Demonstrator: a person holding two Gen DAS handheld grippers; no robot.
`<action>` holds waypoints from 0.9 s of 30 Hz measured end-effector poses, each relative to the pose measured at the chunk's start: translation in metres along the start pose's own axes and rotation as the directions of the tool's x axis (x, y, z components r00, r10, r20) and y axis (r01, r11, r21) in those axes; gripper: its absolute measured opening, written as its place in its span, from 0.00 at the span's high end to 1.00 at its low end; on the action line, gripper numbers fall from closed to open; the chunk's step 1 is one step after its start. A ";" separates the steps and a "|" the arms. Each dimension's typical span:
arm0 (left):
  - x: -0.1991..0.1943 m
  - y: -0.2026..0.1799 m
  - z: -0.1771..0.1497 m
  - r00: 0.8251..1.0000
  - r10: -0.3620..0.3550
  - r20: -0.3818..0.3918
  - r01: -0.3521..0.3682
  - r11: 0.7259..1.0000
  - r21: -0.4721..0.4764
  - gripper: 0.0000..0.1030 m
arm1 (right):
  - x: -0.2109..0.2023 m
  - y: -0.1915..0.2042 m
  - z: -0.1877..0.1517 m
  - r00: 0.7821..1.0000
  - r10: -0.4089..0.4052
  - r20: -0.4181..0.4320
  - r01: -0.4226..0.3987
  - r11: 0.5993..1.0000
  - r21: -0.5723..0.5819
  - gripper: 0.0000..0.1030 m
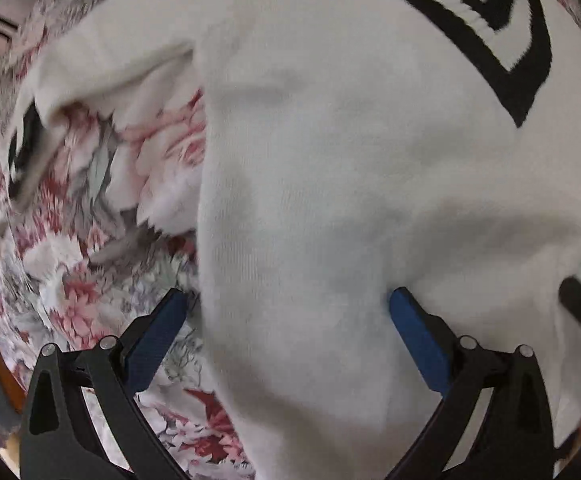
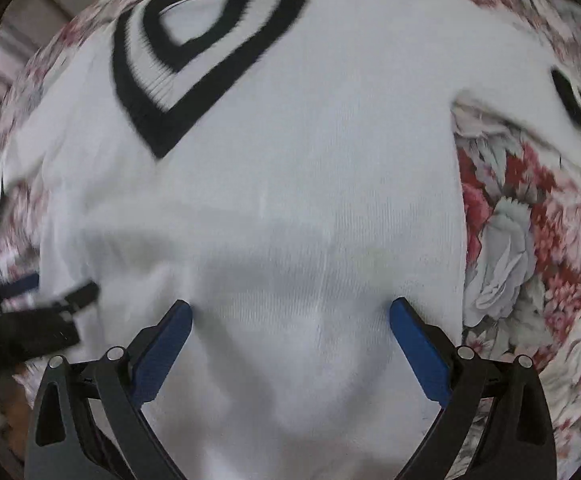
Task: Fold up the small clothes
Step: 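Lower the right gripper onto the striped sleeve cuff and grasp it, then lift the cuff with the right gripper and carry the sleeve across the sweater front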
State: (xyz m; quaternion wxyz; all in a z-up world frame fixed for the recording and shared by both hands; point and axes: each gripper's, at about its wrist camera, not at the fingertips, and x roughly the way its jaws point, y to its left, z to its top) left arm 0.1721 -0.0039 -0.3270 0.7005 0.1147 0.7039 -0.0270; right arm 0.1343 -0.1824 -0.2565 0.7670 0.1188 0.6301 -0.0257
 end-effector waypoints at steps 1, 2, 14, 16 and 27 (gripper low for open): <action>-0.005 0.007 0.000 1.000 -0.004 -0.005 0.004 0.999 -0.037 0.04 | -0.006 -0.002 -0.002 1.000 0.009 0.022 -0.009 1.000 0.015 0.04; -0.011 0.012 0.000 1.000 -0.003 0.006 0.003 0.998 -0.056 0.05 | -0.014 -0.006 -0.003 0.998 0.025 0.055 -0.027 0.999 0.044 0.03; -0.012 -0.033 -0.013 0.983 0.173 0.066 -0.181 0.972 0.151 0.05 | -0.065 -0.054 0.029 0.947 -0.047 0.318 0.043 0.999 0.022 0.17; -0.021 -0.031 -0.015 0.976 0.189 0.112 -0.204 0.968 0.146 0.04 | -0.081 -0.075 0.035 0.884 -0.232 0.407 0.241 0.970 0.029 0.17; -0.012 -0.039 0.019 0.987 0.139 0.075 -0.147 0.983 0.107 0.04 | -0.029 -0.166 0.041 0.819 -0.468 0.332 0.478 0.877 0.057 0.44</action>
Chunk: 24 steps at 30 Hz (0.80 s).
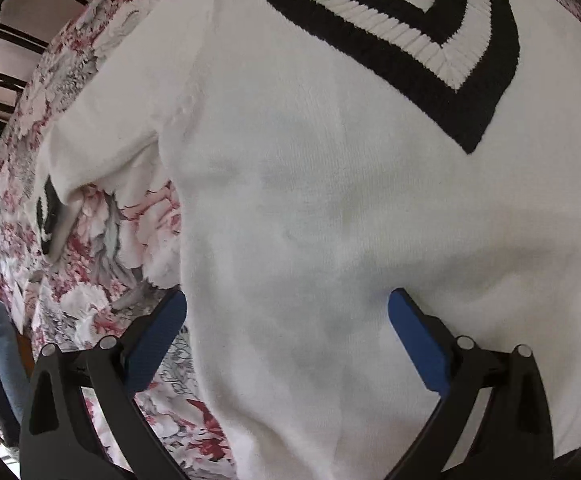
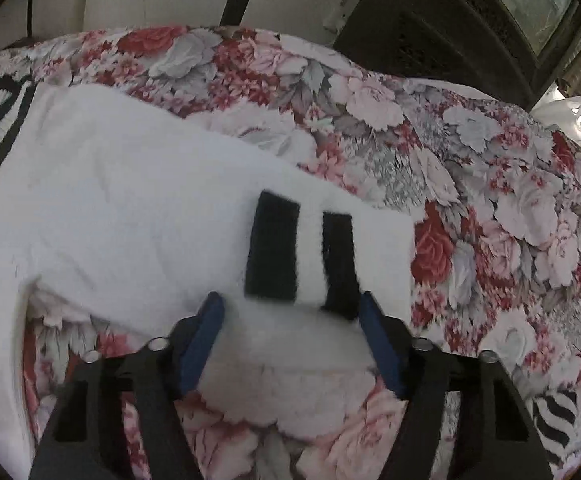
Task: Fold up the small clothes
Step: 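Lift the cuff with the right gripper and carry the sleeve across the sweater front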
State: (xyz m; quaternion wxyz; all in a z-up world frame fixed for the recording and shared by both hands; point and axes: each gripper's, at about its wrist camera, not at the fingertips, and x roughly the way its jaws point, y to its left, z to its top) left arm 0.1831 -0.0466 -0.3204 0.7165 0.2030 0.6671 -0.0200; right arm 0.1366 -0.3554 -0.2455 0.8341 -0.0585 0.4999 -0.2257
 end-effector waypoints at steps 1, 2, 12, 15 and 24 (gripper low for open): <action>0.001 -0.001 0.001 1.000 0.003 0.000 -0.003 1.000 0.002 0.04 | 0.003 -0.006 0.006 1.000 0.030 0.000 -0.030 0.999 0.020 0.59; 0.002 -0.001 0.002 1.000 0.011 0.003 -0.011 1.000 0.005 0.04 | 0.010 -0.020 0.011 0.994 0.105 -0.005 -0.105 0.991 0.084 0.61; -0.003 0.036 0.019 1.000 0.016 0.023 -0.015 0.999 -0.044 0.05 | 0.005 -0.210 -0.063 0.997 0.069 0.022 -0.051 0.466 0.883 0.67; -0.005 0.055 0.026 0.999 0.024 0.031 -0.021 0.996 -0.082 0.04 | -0.016 -0.200 -0.051 0.988 0.072 0.136 -0.154 0.471 0.869 0.61; 0.008 0.149 0.044 0.991 0.129 0.030 -0.119 0.966 -0.231 0.04 | 0.024 -0.096 -0.003 0.926 0.376 -0.015 -0.255 0.657 0.710 0.43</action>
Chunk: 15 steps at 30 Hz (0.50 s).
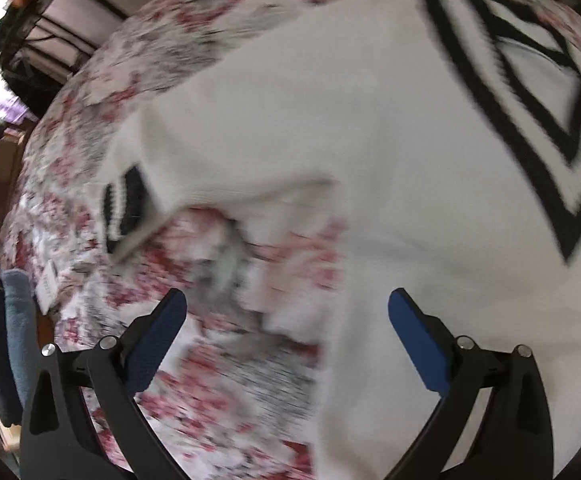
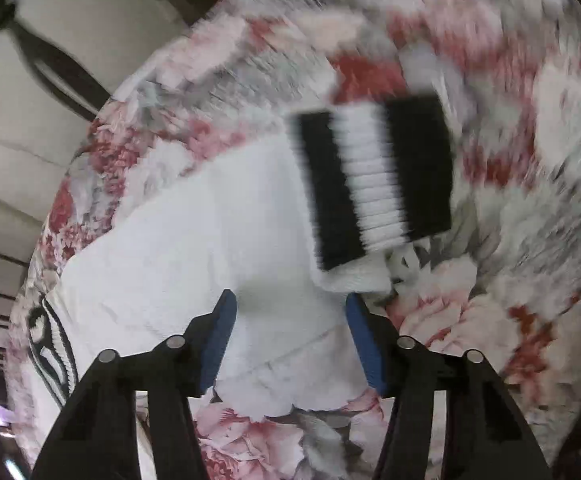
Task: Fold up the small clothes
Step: 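Lift the cuff with the right gripper and carry the sleeve across the sweater front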
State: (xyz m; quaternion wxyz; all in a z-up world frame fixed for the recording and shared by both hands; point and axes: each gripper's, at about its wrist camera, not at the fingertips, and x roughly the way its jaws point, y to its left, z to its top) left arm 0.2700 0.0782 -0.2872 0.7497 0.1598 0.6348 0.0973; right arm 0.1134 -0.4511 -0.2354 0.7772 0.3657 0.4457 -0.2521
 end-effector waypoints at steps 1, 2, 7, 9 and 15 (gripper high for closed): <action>0.005 0.012 0.001 1.000 0.012 -0.005 -0.012 1.000 -0.020 0.04 | -0.011 0.011 0.000 0.999 0.039 0.032 -0.039 0.999 -0.022 0.42; 0.012 0.025 0.000 1.000 0.020 -0.015 -0.021 0.998 -0.059 0.05 | -0.024 0.026 -0.001 0.995 0.085 0.056 -0.082 0.995 -0.050 0.39; 0.015 0.058 0.012 0.983 0.182 0.021 -0.178 0.974 -0.140 0.04 | -0.038 0.078 -0.015 0.965 0.262 -0.026 -0.264 0.960 -0.091 0.30; 0.016 0.065 0.014 0.962 0.269 0.043 -0.262 0.957 -0.123 0.05 | -0.039 0.082 -0.026 0.949 0.308 -0.071 -0.313 0.947 -0.074 0.30; 0.022 0.090 0.010 0.965 0.253 0.068 -0.247 0.966 -0.080 0.04 | -0.041 0.106 -0.048 0.920 0.368 -0.132 -0.379 0.923 -0.066 0.30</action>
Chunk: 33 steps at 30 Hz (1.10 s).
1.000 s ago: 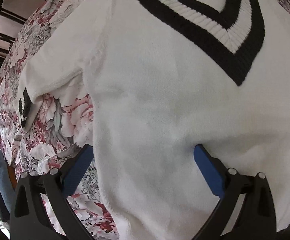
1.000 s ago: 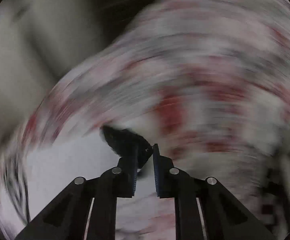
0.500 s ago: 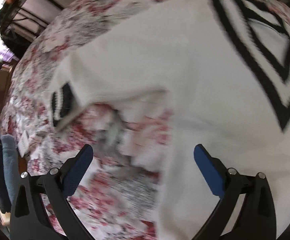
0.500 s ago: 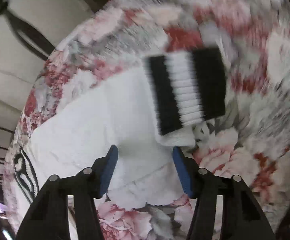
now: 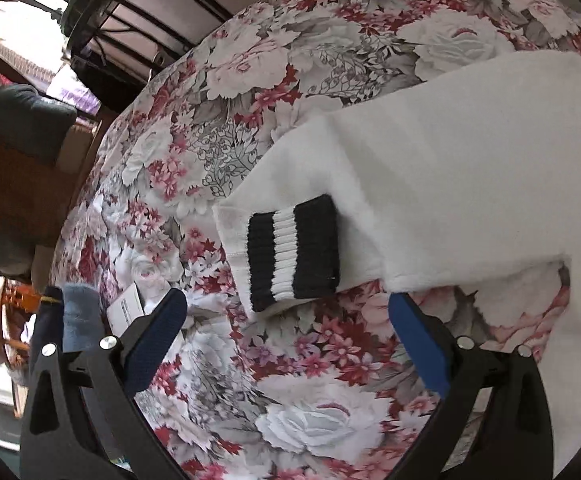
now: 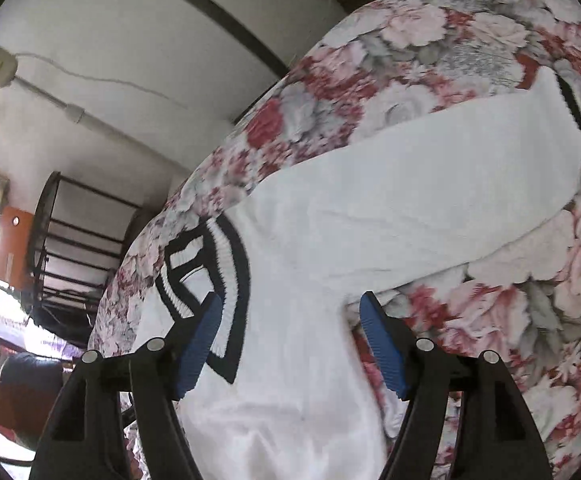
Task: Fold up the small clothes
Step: 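Lift the cuff with the right gripper and carry the sleeve across the sweater front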
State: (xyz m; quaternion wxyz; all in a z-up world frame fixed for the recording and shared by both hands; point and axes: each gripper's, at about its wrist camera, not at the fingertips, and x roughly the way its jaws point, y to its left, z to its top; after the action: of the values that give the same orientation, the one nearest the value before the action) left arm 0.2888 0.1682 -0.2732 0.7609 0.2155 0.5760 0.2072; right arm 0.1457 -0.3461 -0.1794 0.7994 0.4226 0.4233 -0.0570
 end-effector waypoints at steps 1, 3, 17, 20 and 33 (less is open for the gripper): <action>0.002 0.000 -0.001 1.000 0.015 0.012 -0.015 1.000 0.016 0.04 | 0.001 0.003 0.000 1.000 -0.004 0.000 0.004 1.000 -0.007 0.30; 0.005 -0.007 -0.007 0.995 0.091 0.033 -0.092 0.995 0.049 0.04 | 0.005 0.010 -0.006 1.000 -0.007 -0.011 0.007 1.000 -0.017 0.30; 0.052 0.195 -0.062 0.975 -0.198 -0.101 0.061 0.675 -0.736 0.05 | 0.012 0.023 -0.014 1.000 -0.015 -0.018 0.014 0.998 -0.063 0.30; 0.036 0.166 -0.047 0.929 -0.369 -0.001 0.266 0.671 -0.692 0.05 | 0.008 0.013 -0.008 1.000 -0.008 0.010 0.009 1.000 -0.023 0.30; -0.116 -0.084 -0.034 0.760 -0.644 -0.087 0.636 0.765 -0.101 0.05 | -0.073 -0.165 0.039 0.938 -0.195 0.288 0.055 0.901 0.431 0.57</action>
State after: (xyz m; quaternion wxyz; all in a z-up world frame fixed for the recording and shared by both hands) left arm 0.2327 0.0369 -0.2375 0.7576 -0.0316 0.6511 -0.0340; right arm 0.0496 -0.4989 -0.2192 0.7439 0.5395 0.2910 -0.2663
